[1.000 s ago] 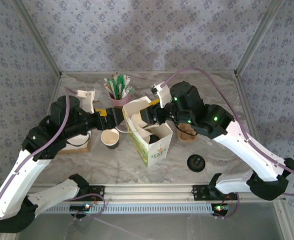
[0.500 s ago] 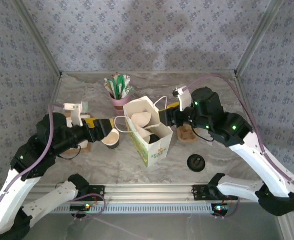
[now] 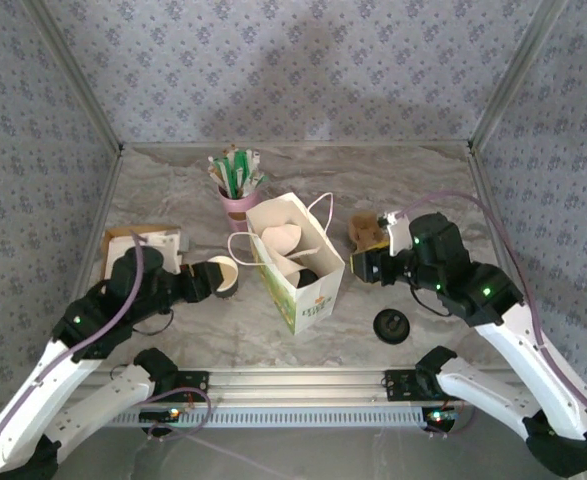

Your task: Pack the takeout coffee

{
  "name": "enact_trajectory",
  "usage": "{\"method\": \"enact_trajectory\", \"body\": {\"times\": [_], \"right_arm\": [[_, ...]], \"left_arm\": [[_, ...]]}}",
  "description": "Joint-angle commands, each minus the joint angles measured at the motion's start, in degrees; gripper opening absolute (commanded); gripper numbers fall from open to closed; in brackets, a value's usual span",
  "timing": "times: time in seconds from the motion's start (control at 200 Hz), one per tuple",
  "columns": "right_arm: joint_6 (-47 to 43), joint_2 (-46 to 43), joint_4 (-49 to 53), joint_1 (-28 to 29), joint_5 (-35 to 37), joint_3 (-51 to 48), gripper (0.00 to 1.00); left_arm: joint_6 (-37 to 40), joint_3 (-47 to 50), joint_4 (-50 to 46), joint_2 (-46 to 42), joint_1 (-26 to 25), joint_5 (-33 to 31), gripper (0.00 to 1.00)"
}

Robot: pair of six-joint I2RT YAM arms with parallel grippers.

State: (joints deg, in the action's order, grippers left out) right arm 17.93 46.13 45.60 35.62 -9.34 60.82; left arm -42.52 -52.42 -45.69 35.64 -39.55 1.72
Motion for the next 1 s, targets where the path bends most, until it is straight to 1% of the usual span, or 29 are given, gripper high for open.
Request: {"method": "enact_trajectory", "body": {"times": [0.0, 0.055, 0.075, 0.155, 0.31, 0.48, 0.634, 0.994], "right_arm": [[1.6, -1.8, 1.9, -0.8, -1.9, -4.0, 0.5], [1.8, -2.4, 1.3, -1.3, -2.7, -6.1, 0.49], [2.0, -2.6, 1.1, -1.4, -3.0, -6.8, 0.49], [2.8, -3.3, -1.0, -1.8, -4.6, -9.9, 0.47], [4.2, -3.4, -6.0, -1.9, -6.7, -15.0, 0.44], [5.3, -2.9, -10.9, -1.3, -8.2, -18.7, 0.42], [5.5, -2.1, -14.4, -0.5, -8.8, -20.6, 0.41], [7.1, 1.2, -18.7, 4.0, -7.4, -21.4, 0.4]], "left_arm": [[-1.8, 1.7, 5.4, 3.1, -0.3, 1.2, 0.47], [-1.9, 2.1, 6.5, 5.1, -0.3, 1.5, 0.45], [-2.0, 2.3, 8.5, 5.8, -0.3, 1.7, 0.45], [-2.3, 3.0, 11.7, 8.3, -0.1, 2.1, 0.44], [-3.6, 3.5, 18.1, 13.8, 0.6, 5.0, 0.44], [-4.2, 2.9, 22.5, 19.4, 2.7, 7.5, 0.44], [-4.2, 2.4, 25.5, 22.8, 5.5, 10.0, 0.43], [-2.7, -1.0, 28.7, 29.3, 8.3, 12.0, 0.43]]}}
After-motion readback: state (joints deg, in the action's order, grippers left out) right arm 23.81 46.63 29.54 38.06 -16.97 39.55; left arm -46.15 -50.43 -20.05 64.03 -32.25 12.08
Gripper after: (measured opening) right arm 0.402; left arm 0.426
